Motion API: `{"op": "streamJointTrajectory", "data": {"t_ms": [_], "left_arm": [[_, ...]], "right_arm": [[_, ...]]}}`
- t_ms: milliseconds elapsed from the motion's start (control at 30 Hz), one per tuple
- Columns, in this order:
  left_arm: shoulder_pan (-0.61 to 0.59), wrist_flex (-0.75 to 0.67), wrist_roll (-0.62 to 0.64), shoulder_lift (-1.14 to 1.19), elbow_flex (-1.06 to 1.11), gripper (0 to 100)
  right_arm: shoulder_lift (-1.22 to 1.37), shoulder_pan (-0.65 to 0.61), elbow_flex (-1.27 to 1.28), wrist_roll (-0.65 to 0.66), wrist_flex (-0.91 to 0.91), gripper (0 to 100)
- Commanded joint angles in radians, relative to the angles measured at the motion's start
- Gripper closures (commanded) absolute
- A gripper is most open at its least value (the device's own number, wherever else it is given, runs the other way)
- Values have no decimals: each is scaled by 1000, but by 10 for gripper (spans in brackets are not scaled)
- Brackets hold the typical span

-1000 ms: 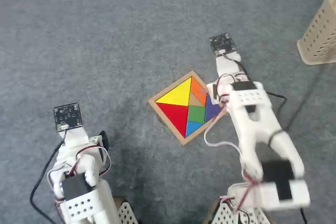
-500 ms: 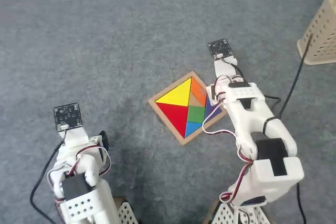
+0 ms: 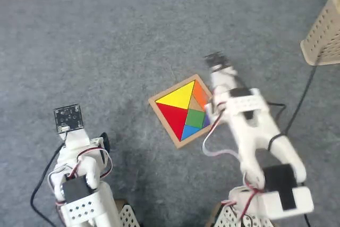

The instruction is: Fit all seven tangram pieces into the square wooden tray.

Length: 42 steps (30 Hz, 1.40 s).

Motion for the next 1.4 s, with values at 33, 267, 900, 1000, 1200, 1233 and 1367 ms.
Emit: {"op": "streamJointTrajectory", "data": {"t_ms": [33,267,900,1000,1200,1233,1367], "left_arm": [[-6,3,-6,-20,-13,784],[-6,3,-6,-20,-13,784],[-6,3,-6,-20,-13,784],[-6,3,-6,-20,-13,784],[-6,3,-6,-20,-13,784],[-6,3,-6,-20,-13,784],[-6,3,-6,-20,-13,784]], "right_arm": [[-154,-71,49,-9,-21,992],[-334,-62,146,-11,-35,992],[-507,-59,350,-6,-274,991],[-581,-59,361,-5,-185,991],[-774,24,457,-3,-116,991],[-809,39,479,-3,-127,991],[-944,90,580,-2,-147,991]]}}
